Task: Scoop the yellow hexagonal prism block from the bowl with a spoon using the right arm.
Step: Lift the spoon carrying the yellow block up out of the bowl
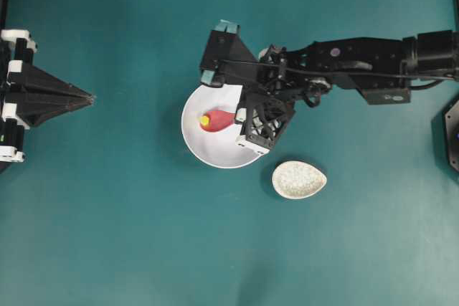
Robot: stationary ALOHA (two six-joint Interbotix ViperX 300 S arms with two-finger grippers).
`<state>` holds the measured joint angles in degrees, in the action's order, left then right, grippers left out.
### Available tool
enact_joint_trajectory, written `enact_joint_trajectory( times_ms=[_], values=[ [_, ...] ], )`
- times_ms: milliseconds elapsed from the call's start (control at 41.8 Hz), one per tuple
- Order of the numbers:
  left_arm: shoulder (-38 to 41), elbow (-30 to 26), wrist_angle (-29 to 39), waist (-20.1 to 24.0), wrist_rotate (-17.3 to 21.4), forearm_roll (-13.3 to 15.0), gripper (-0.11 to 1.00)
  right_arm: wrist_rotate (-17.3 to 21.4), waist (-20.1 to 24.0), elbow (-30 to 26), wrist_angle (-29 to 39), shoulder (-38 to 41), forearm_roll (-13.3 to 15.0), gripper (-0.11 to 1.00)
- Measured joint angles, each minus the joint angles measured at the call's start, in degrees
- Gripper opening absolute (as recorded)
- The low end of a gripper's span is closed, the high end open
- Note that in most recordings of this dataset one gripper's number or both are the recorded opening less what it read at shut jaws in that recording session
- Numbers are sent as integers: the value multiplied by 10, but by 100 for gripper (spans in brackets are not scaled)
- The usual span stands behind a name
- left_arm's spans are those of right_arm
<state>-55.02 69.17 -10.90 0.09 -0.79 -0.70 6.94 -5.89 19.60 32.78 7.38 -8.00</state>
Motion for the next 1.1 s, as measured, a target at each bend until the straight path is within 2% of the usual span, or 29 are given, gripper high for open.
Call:
enact_joint_trajectory(
  times_ms=[215,599,766,1101],
  values=[
    [1,2,0,0,0,-1,0,4,1,65,-97,-40,-1,24],
    [35,2,-28,0,0,-1,0,4,17,230,-387,-173,-1,24],
    [37,2,-32,0,0,0,0,4,17,267,-411,-211,-4,24],
    [35,2,-32,0,0,0,0,4,16,272,-415,-217,-4,24]
  ],
)
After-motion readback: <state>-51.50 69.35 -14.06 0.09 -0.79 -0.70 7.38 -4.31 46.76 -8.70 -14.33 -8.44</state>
